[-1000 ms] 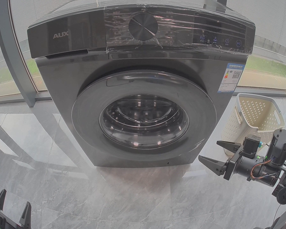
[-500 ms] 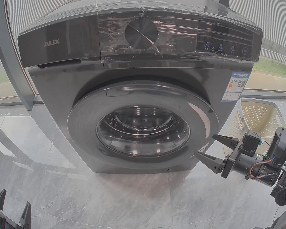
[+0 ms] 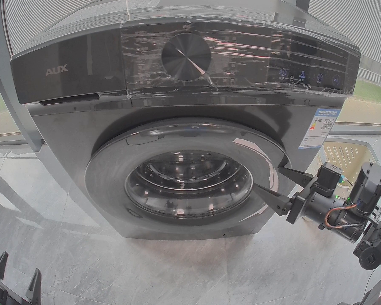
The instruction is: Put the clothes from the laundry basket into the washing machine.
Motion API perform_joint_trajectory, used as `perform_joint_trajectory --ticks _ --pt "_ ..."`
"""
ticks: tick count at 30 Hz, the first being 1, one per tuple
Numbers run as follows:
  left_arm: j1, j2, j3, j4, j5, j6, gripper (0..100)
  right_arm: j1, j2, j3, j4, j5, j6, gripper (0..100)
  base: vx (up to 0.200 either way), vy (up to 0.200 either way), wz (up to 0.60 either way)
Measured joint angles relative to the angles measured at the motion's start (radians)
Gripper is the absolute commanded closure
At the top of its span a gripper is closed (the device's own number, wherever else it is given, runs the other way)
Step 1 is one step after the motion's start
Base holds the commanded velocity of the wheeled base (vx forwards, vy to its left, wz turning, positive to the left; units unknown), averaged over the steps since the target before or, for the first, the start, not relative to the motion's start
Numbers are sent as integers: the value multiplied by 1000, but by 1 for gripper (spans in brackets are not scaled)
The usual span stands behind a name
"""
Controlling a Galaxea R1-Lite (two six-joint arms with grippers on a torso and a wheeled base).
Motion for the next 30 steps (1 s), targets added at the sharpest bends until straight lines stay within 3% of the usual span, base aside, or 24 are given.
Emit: perform_joint_trajectory --ticks 7,16,22,26,30 --pt "-1 0 0 0 0 0 0 10 2 33 -31 -16 -8 0 0 0 0" --pt "0 0 0 0 0 -6 0 86 -77 231 -24 -15 -16 0 0 0 0" --pt "0 0 0 0 0 -12 0 103 -206 275 31 -14 -20 0 0 0 0" --pt "-1 0 0 0 0 -15 0 71 -303 280 110 -15 -44 0 0 0 0" --pt "-1 0 0 0 0 -15 0 -34 -404 281 216 3 -77 0 0 0 0"
